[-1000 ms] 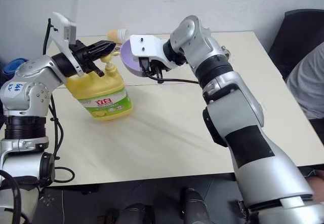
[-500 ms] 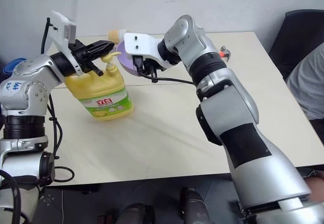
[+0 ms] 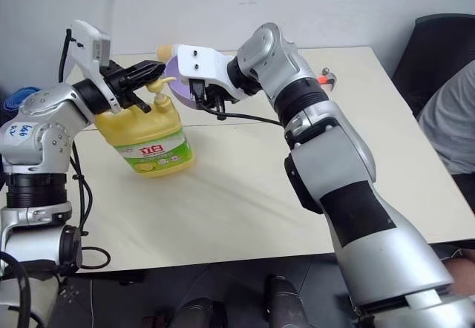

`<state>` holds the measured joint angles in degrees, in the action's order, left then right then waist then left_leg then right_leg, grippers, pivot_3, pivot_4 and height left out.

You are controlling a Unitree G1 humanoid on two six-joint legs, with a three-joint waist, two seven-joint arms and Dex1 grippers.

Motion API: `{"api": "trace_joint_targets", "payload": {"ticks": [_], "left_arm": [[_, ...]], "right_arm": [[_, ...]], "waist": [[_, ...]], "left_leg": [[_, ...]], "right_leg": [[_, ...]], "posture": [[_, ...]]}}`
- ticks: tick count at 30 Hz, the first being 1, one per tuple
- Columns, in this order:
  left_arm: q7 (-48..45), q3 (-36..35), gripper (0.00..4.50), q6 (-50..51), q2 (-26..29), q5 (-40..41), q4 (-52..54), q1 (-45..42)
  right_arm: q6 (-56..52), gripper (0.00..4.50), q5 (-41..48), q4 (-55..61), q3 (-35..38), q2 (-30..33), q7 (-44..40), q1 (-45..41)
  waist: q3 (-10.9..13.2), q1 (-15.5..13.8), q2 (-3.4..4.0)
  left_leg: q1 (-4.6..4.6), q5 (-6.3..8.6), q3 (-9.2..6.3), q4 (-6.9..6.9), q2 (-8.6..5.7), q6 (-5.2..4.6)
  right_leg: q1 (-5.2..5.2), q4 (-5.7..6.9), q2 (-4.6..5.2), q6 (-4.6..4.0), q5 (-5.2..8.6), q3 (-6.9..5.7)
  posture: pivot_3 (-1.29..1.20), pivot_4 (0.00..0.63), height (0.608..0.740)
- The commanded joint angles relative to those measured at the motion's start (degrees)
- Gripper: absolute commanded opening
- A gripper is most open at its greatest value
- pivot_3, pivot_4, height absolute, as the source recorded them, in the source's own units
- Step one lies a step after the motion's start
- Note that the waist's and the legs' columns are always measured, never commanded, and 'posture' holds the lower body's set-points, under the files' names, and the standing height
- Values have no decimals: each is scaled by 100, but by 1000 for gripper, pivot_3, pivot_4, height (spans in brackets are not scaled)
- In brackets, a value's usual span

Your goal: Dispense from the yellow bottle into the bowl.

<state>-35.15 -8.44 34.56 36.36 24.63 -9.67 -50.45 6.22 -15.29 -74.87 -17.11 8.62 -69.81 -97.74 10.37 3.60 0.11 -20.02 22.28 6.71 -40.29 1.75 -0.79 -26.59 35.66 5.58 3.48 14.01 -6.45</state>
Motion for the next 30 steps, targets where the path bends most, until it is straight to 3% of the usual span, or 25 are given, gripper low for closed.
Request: {"api": "trace_joint_targets", "payload": {"ticks": [1, 8, 30], "left_arm": [[-22, 352, 8, 180, -80, -325, -307, 509], [1, 420, 8, 120, -247, -331, -322, 621], [-124, 211, 8, 73, -464, -287, -869, 830]], "right_arm": [[35, 0, 59, 75, 157, -32, 55, -289], [45, 0, 61, 57, 158, -69, 63, -283], [45, 0, 71, 31, 283, -118, 194, -205]], "waist": [[-1, 0, 0], [-4, -6, -1], [-16, -8, 3]], "left_leg": [[3, 0, 2, 0, 0, 0], [84, 2, 15, 23, 2, 4], [93, 3, 15, 22, 2, 5]], "right_leg": [[1, 1, 0, 0, 0, 2], [65, 6, 14, -3, 2, 21], [73, 5, 27, -3, 2, 24]], "posture": [[0, 150, 740], [0, 150, 740], [0, 150, 740]]}}
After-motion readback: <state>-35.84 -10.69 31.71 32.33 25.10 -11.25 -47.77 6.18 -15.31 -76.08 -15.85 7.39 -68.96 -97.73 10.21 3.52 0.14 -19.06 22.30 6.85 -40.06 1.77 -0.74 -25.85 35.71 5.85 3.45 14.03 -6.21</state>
